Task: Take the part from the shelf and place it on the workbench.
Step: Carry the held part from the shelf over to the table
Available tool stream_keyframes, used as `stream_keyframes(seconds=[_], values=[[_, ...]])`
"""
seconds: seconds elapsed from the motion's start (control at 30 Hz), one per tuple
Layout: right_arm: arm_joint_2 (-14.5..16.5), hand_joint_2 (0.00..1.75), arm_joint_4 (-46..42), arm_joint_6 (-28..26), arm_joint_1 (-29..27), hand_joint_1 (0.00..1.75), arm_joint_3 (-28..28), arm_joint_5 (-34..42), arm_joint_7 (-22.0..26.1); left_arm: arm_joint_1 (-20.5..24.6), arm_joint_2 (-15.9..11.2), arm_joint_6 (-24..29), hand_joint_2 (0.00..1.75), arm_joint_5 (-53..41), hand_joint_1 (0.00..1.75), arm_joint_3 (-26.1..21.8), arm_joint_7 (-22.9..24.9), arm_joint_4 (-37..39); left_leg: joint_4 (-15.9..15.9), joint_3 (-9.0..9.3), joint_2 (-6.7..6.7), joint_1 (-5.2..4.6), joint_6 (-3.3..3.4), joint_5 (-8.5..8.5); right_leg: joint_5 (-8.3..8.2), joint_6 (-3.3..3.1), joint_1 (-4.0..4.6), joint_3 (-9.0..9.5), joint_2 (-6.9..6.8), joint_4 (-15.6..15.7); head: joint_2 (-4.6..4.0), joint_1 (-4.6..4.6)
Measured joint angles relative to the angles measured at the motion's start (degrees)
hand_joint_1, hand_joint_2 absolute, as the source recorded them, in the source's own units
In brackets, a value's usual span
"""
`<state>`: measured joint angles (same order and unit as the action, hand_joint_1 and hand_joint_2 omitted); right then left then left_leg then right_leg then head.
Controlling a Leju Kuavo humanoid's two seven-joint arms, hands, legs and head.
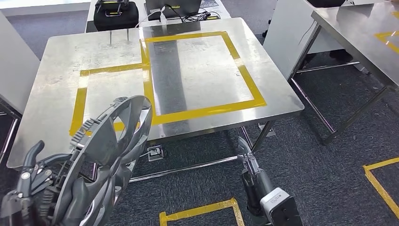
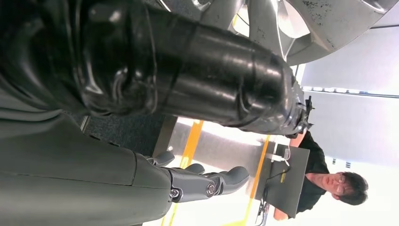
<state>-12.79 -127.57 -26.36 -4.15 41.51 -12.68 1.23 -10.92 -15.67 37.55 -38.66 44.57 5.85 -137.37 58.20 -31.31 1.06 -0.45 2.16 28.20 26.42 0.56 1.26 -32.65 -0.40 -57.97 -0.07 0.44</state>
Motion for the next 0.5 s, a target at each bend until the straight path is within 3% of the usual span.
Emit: stream_keyframes(seconds=[0.07,0.17,0.23,0.3,0.33,0.37,0.4,0.43,0.5], values=[[0.0,0.00,0.0,0.0,0.0,0.00,0.0,-0.1,-0.1,0.0,0.0,0.0,1.75,-0.4,1.75,0.0,0.2,0.0,0.0,-0.03,-0.01,-0.07,0.09,-0.02,-0.12,0.13,-0.06,0.05,-0.02,0.1,0.00,0.00],[0.1,0.00,0.0,0.0,0.0,0.00,0.0,-0.3,-0.1,0.0,0.0,0.0,1.75,-1.1,1.75,0.0,0.7,-0.3,-1.2,0.51,0.03,0.17,0.74,-0.69,0.31,0.94,-0.19,-0.34,0.06,-0.3,0.00,-0.08],[0.1,0.00,-0.1,-0.1,0.0,0.00,0.0,-0.3,-0.2,0.0,0.0,0.0,1.75,-1.4,1.75,0.0,0.7,-0.3,-2.0,0.85,0.07,0.44,1.02,-1.16,3.15,1.46,-0.57,-2.65,0.19,-5.1,0.00,0.22],[0.1,0.00,-0.1,-0.1,-0.1,0.00,0.0,-0.4,-0.2,0.0,0.0,0.0,1.75,-1.5,1.75,0.0,0.8,-0.4,-2.0,0.81,0.02,0.46,1.09,-1.21,6.27,1.98,-1.16,-5.93,0.20,-12.5,0.00,0.59],[0.1,0.00,-0.1,-0.1,-0.1,0.00,0.0,-0.4,-0.2,0.0,0.0,0.0,1.75,-1.5,1.75,0.0,0.9,-0.4,-2.0,0.81,-0.04,0.49,1.03,-1.12,6.59,2.20,-1.44,-6.96,0.19,-14.6,0.00,0.67],[0.1,0.00,-0.1,-0.1,-0.2,0.00,0.0,-0.4,-0.2,-0.1,0.0,0.0,1.75,-1.5,1.75,0.0,1.0,-0.4,-1.9,0.84,-0.10,0.53,0.92,-1.00,5.85,2.38,-1.70,-7.08,0.19,-14.7,0.00,0.74],[0.1,0.00,-0.1,-0.1,-0.2,0.00,0.0,-0.4,-0.3,-0.1,0.0,0.0,1.75,-1.5,1.75,0.0,1.0,-0.4,-1.8,0.92,-0.16,0.60,0.74,-0.80,4.15,2.53,-1.95,-6.17,0.17,-12.6,0.00,0.84],[0.1,0.00,-0.1,-0.1,-0.2,0.00,0.0,-0.4,-0.3,0.0,0.0,0.0,1.75,-1.5,1.75,0.0,1.1,-0.4,-1.6,1.02,-0.20,0.67,0.50,-0.53,2.08,2.62,-2.18,-4.51,0.12,-8.9,0.00,0.96],[0.1,0.00,-0.1,-0.1,-0.1,0.00,0.0,-0.4,-0.3,0.0,0.0,0.0,1.75,-1.5,1.75,0.0,1.2,-0.4,-1.1,0.98,-0.23,0.60,-0.15,0.01,0.20,2.44,-2.25,-1.21,0.07,-2.3,0.00,1.12]])
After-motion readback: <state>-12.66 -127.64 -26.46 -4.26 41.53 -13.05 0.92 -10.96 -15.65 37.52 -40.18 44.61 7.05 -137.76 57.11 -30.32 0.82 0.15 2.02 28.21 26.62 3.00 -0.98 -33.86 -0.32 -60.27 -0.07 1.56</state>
